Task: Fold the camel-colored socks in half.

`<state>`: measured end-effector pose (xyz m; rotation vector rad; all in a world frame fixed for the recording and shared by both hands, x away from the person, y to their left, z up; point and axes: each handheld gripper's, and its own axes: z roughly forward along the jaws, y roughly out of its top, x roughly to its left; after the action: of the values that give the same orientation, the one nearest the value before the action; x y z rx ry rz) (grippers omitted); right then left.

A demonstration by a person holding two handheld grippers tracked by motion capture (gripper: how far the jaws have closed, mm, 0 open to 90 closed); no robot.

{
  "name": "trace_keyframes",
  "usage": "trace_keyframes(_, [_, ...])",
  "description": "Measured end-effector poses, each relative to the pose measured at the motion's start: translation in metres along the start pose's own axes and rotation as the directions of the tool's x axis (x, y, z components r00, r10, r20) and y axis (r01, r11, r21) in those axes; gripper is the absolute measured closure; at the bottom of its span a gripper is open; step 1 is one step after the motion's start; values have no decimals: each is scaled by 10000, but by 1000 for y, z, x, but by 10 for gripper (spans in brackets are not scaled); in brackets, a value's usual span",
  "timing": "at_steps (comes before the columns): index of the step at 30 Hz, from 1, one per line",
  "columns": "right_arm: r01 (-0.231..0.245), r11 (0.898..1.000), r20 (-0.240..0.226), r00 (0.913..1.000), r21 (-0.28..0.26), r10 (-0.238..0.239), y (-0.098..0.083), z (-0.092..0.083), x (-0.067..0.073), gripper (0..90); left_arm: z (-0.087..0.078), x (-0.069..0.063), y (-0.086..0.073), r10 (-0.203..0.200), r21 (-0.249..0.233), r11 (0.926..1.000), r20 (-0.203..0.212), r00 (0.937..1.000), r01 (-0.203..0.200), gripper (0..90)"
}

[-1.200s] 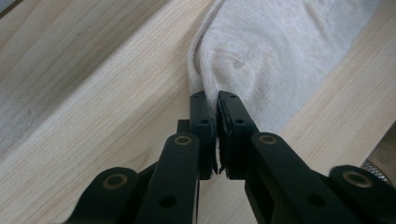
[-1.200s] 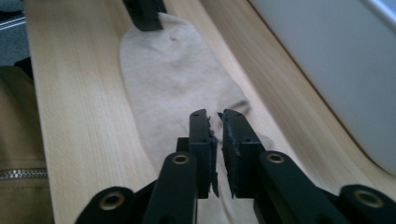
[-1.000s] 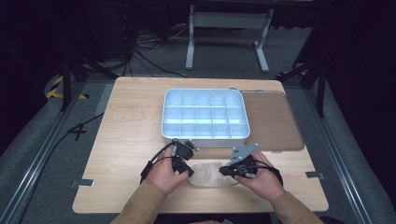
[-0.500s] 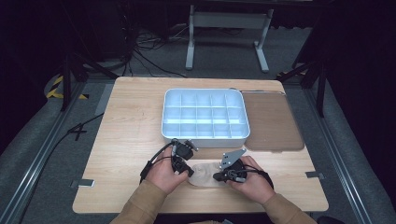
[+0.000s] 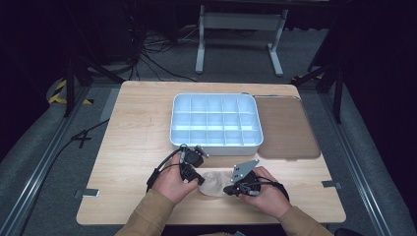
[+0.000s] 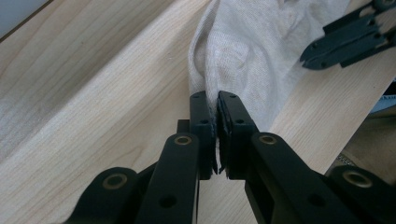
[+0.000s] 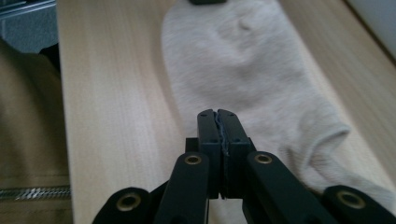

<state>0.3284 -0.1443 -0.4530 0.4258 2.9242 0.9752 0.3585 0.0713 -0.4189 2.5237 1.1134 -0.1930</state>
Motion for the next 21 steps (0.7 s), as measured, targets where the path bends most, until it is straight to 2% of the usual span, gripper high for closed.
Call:
trace_keyframes(3, [-28, 9997, 113, 9999, 237, 26, -2, 5, 0, 898, 0, 0, 0, 61, -32, 10000, 10, 10000, -61, 853])
trace_keyframes(4, [-127, 9998, -48, 9999, 118, 127, -3, 5, -1, 899, -1, 0, 1, 68, -36, 10000, 31, 10000, -68, 853])
trace_keyframes(5, [-189, 9998, -66, 9998, 92, 190, -5, 5, -3, 899, -2, 0, 1, 56, -106, 9999, 161, 9999, -54, 853])
trace_keyframes(7, [-207, 9998, -109, 9997, 72, 208, -5, 5, -3, 899, -3, -1, 1, 63, -191, 9998, 155, 9999, -60, 853])
trace_keyframes(11, [-66, 9999, 61, 10000, 125, 65, -4, 5, -1, 898, -7, -2, 1, 42, -210, 9998, 296, 9996, -36, 853])
trace_keyframes(14, [-6, 9999, 61, 10000, 106, 5, -4, 4, 0, 898, -8, -2, 0, 18, -18, 10000, 407, 9992, -17, 852])
trace_keyframes(16, [-26, 9999, 60, 10000, 99, 26, -4, 4, 0, 897, -8, -3, 0, 58, 24, 10000, 313, 9995, -59, 852])
trace_keyframes(21, [-211, 9995, 207, 9996, -221, 216, -4, -8, -4, 897, -14, -4, -1, 42, 156, 9999, 268, 9996, -46, 852])
